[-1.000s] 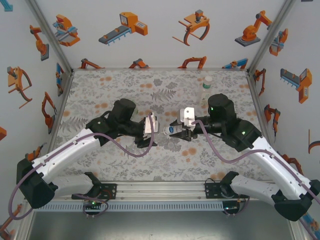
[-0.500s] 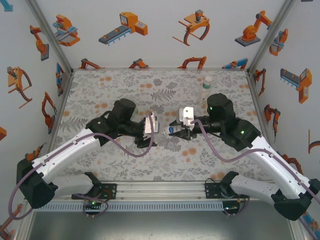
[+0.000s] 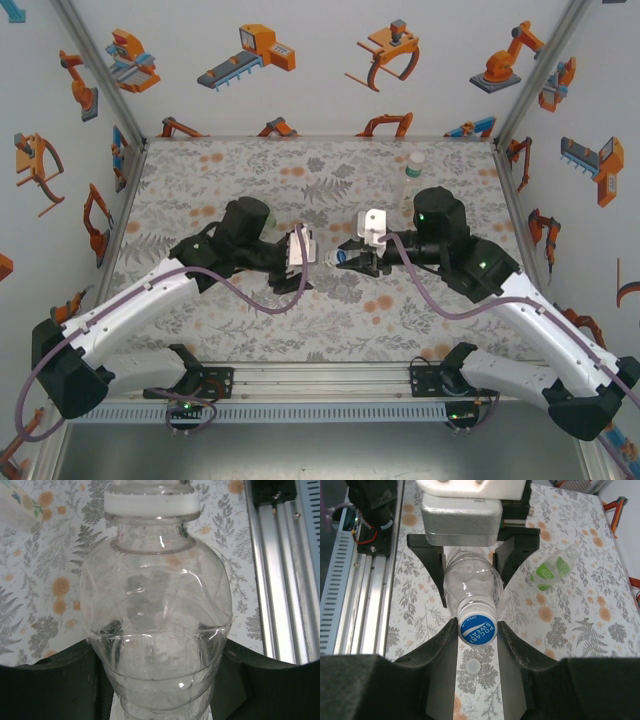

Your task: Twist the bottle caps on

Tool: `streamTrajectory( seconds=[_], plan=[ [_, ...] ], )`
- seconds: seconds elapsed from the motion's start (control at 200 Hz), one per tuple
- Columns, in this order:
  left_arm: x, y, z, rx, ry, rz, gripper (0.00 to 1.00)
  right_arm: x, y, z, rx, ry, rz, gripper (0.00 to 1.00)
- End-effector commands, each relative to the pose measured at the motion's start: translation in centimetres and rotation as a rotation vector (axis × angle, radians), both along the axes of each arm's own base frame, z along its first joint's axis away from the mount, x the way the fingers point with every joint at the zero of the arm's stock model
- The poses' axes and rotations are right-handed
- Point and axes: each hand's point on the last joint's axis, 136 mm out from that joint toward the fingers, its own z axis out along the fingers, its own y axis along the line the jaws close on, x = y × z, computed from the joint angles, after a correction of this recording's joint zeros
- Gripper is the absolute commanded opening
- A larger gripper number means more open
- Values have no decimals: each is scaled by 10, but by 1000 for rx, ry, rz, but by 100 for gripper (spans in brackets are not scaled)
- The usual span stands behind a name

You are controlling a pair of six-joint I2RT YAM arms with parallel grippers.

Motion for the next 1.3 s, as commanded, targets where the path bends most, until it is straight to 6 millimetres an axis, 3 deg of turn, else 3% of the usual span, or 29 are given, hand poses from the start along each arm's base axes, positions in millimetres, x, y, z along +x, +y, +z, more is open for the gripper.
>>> streamTrajectory(
  seconds=[0.0, 0.29, 0.576, 0.726, 0.821, 0.966, 1.157, 1.297],
  plan=[
    [3, 0, 28, -90, -68, 20, 0, 19, 0, 4, 62, 50, -129, 0],
    [15, 5, 33, -104, -109, 88, 0, 48, -1, 9, 252, 316, -340, 0],
    [27, 9, 32, -91, -143, 156, 0, 81, -13, -7, 411, 859, -650, 0],
    [38, 10, 27, -61, -154, 207, 0, 76, -5, -16, 426, 1140, -670, 0],
    [43, 10, 25, -51, -154, 228, 0, 75, -3, -32, 372, 1273, -737, 0],
    [39, 7, 19, -33, -141, 201, 0, 69, 9, -52, 255, 1373, -735, 0],
    [24, 5, 11, 6, -144, 124, 0, 69, 6, -49, 259, 1376, -743, 0],
    [25, 5, 11, 8, -149, 125, 0, 69, 7, -48, 253, 1380, -732, 0]
  ],
)
